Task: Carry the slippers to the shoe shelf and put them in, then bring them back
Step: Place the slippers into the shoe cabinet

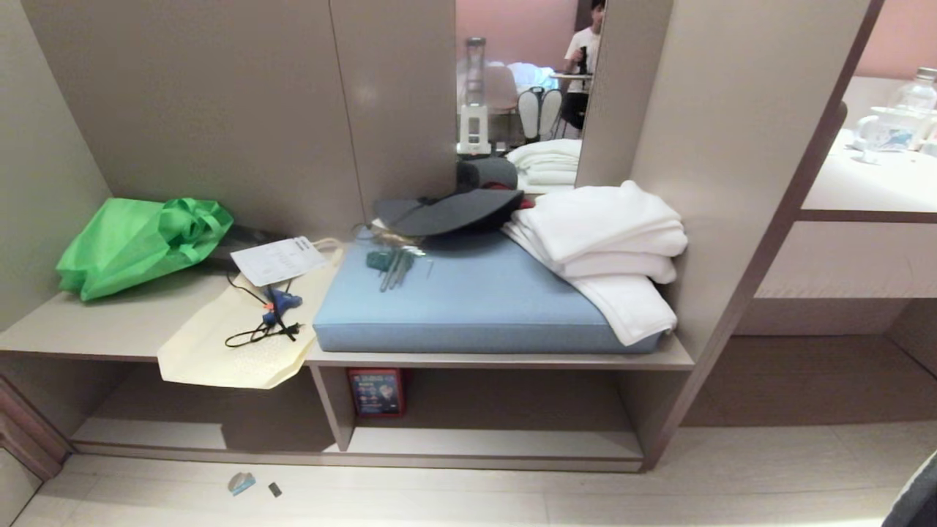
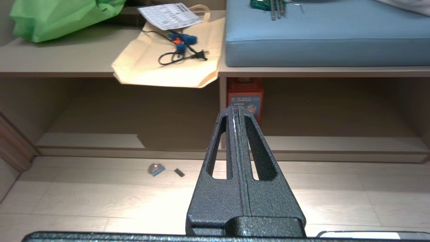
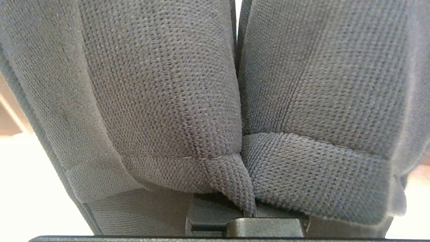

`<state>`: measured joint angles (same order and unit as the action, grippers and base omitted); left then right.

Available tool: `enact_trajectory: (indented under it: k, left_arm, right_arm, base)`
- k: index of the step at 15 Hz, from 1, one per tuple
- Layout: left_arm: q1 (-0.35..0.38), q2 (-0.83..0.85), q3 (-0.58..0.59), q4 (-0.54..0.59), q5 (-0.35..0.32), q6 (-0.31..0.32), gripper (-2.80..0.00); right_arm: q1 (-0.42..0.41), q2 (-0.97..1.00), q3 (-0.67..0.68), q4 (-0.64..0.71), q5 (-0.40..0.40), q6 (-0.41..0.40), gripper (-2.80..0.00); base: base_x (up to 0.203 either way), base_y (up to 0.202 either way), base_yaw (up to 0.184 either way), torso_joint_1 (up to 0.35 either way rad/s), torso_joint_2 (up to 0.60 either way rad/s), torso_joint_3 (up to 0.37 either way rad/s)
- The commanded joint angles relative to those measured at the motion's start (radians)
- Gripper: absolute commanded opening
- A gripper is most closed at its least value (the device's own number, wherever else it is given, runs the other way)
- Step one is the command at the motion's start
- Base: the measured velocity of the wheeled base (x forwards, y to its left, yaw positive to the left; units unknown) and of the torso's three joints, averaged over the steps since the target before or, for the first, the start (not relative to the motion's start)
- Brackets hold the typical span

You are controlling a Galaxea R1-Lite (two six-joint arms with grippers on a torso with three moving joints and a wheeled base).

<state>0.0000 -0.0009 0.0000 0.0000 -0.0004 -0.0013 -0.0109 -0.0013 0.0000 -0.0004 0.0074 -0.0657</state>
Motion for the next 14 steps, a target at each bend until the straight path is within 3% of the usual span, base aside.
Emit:
enact_trajectory:
  k: [1, 14]
  left_arm:
    - [0.000, 0.001, 0.000, 0.000, 0.000, 0.000, -2.80]
    - [0.000, 0.001, 0.000, 0.000, 0.000, 0.001, -2.80]
  right_arm:
    - [0.000, 0.001, 0.000, 0.000, 0.000, 0.003, -2.80]
    - [0.000, 0.001, 0.000, 0.000, -0.003, 0.014, -2.80]
  base:
    - [0.000, 0.175, -0.006, -0.002, 0.00, 0.002]
    - [0.000, 0.015, 0.000, 0.000, 0.00, 0.001]
